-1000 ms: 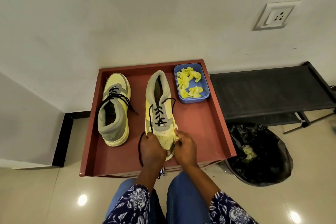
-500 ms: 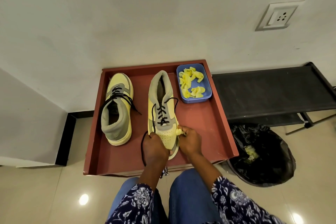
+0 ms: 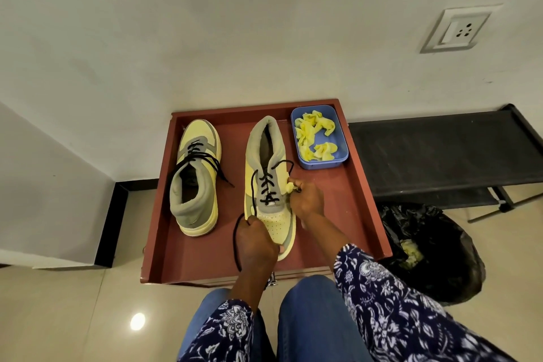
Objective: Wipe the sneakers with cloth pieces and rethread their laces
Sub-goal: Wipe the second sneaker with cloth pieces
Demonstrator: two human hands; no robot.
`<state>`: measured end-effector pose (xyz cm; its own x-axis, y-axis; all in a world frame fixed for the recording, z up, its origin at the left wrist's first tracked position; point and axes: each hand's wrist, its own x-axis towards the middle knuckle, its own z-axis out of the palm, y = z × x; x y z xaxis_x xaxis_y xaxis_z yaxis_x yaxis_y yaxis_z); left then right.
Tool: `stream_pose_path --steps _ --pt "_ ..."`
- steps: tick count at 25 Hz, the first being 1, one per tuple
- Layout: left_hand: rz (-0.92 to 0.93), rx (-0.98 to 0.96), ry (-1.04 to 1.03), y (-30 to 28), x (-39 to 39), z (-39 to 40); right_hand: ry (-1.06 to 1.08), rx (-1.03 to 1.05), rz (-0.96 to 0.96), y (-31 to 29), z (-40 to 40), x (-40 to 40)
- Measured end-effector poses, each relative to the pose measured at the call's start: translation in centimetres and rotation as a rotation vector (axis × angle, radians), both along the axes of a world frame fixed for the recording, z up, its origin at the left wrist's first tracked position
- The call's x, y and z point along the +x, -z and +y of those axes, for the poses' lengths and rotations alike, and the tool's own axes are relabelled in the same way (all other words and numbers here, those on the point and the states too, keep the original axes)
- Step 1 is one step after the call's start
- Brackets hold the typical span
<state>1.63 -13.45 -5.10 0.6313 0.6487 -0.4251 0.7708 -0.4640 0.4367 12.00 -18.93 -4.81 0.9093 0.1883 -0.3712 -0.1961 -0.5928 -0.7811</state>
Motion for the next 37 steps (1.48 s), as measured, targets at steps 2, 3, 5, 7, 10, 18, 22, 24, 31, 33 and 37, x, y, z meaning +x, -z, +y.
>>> stream_pose_path --steps 2,3,5,7,10,18,22,24,31,33,37 --pt "0.009 0.013 0.005 0.0 0.0 0.0 0.012 -0.003 -0.040 0.0 -0.1 -1.2" --pt "0.007 0.010 0.005 -0.1 0.0 0.0 0.020 -0.001 -0.065 0.0 -0.2 -1.9" --pt "-0.002 0.004 0.003 -0.1 0.0 0.0 0.018 0.005 -0.129 0.2 -0.6 -3.3" --pt "-0.006 0.005 0.003 -0.1 0.0 0.0 -0.008 0.017 -0.196 0.5 -1.2 -4.6" --pt "-0.016 0.000 0.011 -0.2 -0.1 -0.1 -0.049 0.018 -0.267 0.8 -2.0 -6.0" --pt "-0.070 0.001 0.025 -0.2 -0.3 0.1 -0.123 0.025 -0.247 1.4 -3.6 -8.1" --pt "-0.056 -0.010 0.027 -0.3 -0.2 0.1 -0.056 0.023 -0.222 2.0 -3.5 -8.2" --pt "-0.048 -0.015 0.023 -0.3 -0.2 0.1 -0.021 0.021 -0.204 2.2 -3.3 -8.2" --pt "-0.033 -0.018 0.014 -0.3 -0.2 0.1 0.205 0.034 0.007 1.5 -1.9 -6.4" --pt "-0.019 -0.025 0.006 -0.3 -0.2 0.1 0.235 0.036 0.081 1.4 -1.6 -5.2" --pt "-0.016 -0.026 -0.002 -0.3 -0.2 0.1 0.234 0.042 0.157 0.8 -0.7 -2.3"
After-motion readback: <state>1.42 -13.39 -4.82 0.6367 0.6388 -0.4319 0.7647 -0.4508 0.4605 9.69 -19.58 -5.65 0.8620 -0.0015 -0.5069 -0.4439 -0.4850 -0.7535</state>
